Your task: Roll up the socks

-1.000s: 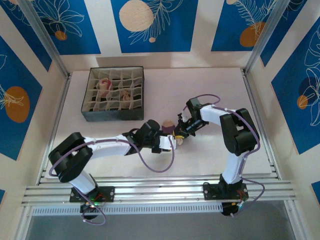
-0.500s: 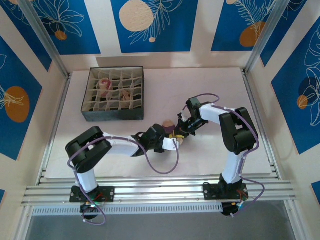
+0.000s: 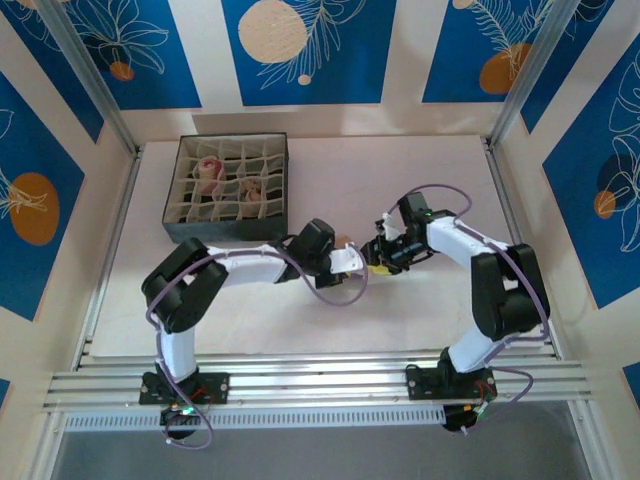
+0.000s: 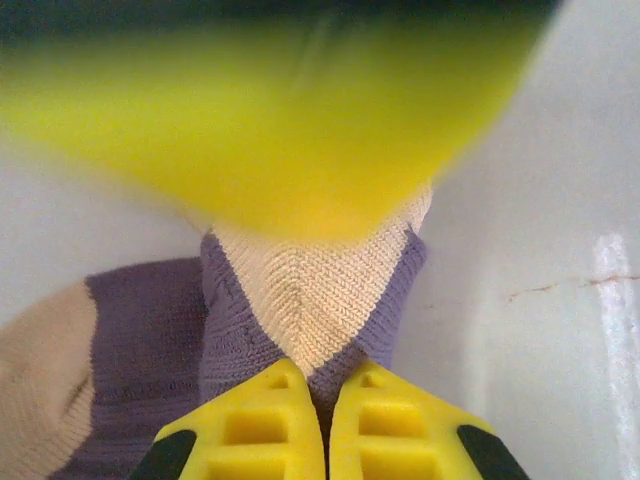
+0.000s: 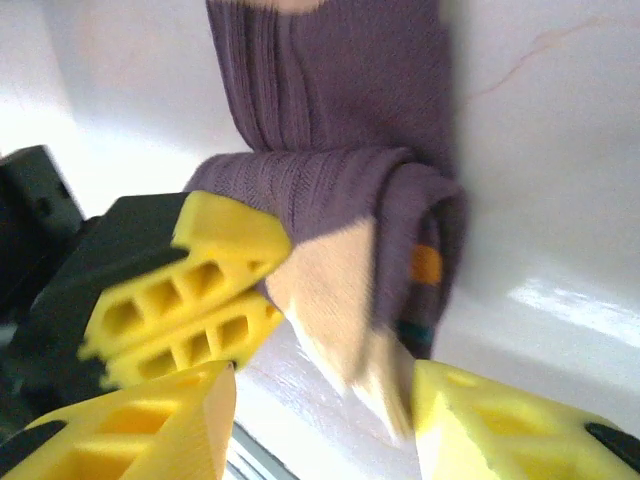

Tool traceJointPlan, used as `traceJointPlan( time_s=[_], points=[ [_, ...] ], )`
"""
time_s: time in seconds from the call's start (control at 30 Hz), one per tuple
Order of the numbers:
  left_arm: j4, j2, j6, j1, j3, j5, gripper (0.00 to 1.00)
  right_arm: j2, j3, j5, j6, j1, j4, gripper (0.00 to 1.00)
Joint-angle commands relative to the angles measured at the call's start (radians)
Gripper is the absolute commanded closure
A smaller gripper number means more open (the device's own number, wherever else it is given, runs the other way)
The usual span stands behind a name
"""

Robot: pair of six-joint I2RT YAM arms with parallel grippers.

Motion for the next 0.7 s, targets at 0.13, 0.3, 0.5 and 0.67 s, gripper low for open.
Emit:
traceJointPlan(
  time_s=[0.13, 0.3, 0.5, 0.67],
  points=[
    [-0.309, 0.131, -0.282, 0.128, 0.073, 0.315, 1.00, -0.031, -0.043, -0.062, -0.009, -0.024, 0.104, 0.49],
    [-0.330, 0.224, -0.426, 0.202, 0.146, 0.419, 1.00, 0.017, -0.041, -0.082, -0.001, -0.018, 0.205, 0.47],
    [-0.398, 0.298, -0.463, 0.241, 0.222, 0.429, 1.00, 0.112, 0.027, -0.108, -0.015, 0.007, 0.238, 0.46],
    [-0.435, 0.333, -0.461, 0.247, 0.261, 0.430, 1.00, 0.213, 0.095, -0.112, -0.026, 0.032, 0.223, 0.46]
  ],
)
